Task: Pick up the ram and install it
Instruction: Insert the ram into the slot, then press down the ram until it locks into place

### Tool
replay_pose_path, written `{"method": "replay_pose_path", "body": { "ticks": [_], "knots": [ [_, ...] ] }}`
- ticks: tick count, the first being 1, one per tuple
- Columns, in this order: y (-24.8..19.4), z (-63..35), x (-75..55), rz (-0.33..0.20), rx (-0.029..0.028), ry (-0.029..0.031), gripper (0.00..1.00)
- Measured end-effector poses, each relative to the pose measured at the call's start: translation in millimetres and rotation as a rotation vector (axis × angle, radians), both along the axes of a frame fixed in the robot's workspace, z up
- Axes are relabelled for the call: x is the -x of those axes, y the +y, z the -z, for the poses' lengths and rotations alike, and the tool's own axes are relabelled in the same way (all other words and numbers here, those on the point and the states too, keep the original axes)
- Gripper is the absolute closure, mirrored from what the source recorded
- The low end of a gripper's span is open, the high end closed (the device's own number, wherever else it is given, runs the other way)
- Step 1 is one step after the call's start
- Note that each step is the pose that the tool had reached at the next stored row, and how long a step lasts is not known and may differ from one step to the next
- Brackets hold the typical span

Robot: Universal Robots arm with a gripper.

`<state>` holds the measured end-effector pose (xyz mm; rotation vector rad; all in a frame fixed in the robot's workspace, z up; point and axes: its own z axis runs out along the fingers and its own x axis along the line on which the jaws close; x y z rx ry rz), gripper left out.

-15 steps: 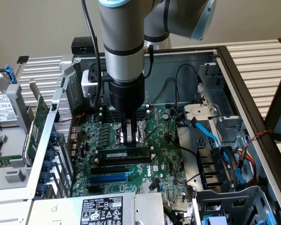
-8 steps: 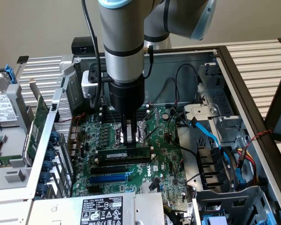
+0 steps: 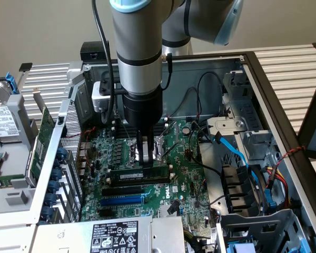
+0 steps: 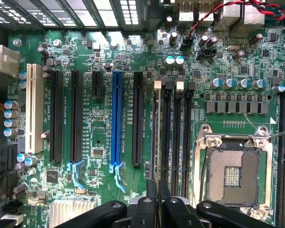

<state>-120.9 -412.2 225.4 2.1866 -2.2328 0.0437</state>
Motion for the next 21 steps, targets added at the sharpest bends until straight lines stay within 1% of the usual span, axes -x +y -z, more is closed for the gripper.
{"method": "replay_pose_path", "body": {
  "ticks": [2,3,4,8,12,18,21],
  "knots": [
    [0.1,0.0,0.8,0.000,0.0007,0.0000,0.85],
    [0.1,-0.1,1.0,0.000,0.0006,0.0012,0.79],
    [0.0,-0.8,1.5,0.000,0.0008,0.0033,0.79],
    [0.0,-6.3,2.5,0.000,-0.0005,0.0051,0.79],
    [0.0,-12.0,2.8,0.000,-0.0026,0.0051,0.79],
    [0.0,-16.7,3.1,0.000,-0.0046,0.0052,0.79],
    [0.0,-17.2,3.2,0.000,-0.0050,0.0049,0.79]
  ]
}}
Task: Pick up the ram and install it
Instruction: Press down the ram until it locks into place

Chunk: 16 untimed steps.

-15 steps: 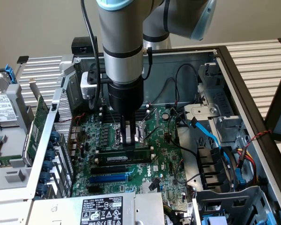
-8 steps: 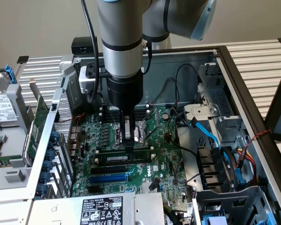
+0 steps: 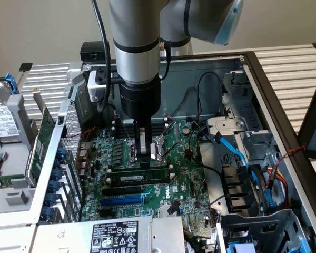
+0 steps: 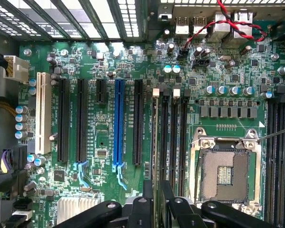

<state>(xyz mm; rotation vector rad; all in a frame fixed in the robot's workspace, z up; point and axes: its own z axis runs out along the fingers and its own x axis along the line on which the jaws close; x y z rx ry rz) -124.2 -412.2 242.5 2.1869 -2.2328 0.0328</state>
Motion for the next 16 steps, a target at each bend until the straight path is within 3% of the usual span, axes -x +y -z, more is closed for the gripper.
{"method": "replay_pose_path", "body": {
  "ticks": [12,14,16],
  "knots": [
    [0.0,-3.1,4.6,0.000,0.0004,0.0003,0.79],
    [0.0,-3.1,5.6,0.000,0.0004,0.0002,0.81],
    [0.0,-3.1,7.0,0.000,0.0011,0.0002,0.90]
  ]
}}
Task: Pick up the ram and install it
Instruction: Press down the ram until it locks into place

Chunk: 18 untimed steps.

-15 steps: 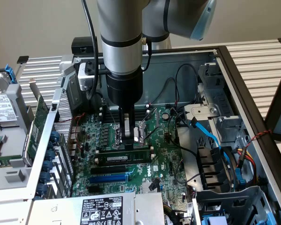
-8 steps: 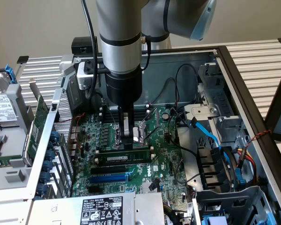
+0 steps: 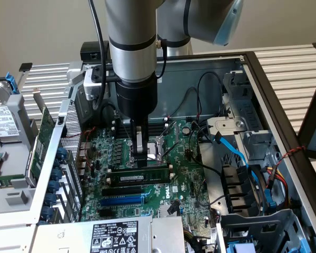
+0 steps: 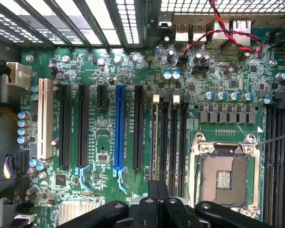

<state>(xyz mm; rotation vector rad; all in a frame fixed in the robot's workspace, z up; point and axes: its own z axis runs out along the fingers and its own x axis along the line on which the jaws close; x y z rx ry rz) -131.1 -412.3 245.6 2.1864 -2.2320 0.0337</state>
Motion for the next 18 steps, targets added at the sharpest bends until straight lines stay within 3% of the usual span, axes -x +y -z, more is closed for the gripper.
{"method": "replay_pose_path", "body": {
  "ticks": [4,9,18],
  "knots": [
    [0.0,1.0,1.7,0.000,0.0041,0.0001,0.90],
    [0.6,3.4,1.8,0.000,0.0160,0.0002,0.90],
    [1.4,7.7,2.3,0.000,0.0164,0.0001,0.90]
  ]
}}
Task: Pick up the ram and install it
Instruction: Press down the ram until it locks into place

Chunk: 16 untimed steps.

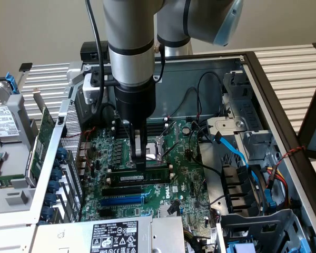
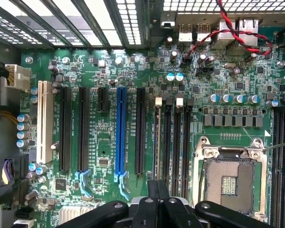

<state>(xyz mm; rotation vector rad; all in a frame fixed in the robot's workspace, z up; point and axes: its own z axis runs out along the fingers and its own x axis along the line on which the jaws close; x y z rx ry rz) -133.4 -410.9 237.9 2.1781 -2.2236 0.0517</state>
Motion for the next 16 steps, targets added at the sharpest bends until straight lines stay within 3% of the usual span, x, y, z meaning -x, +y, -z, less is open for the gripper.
{"method": "replay_pose_path", "body": {
  "ticks": [16],
  "knots": [
    [1.3,7.5,0.8,0.000,0.0002,0.0001,0.90]
  ]
}}
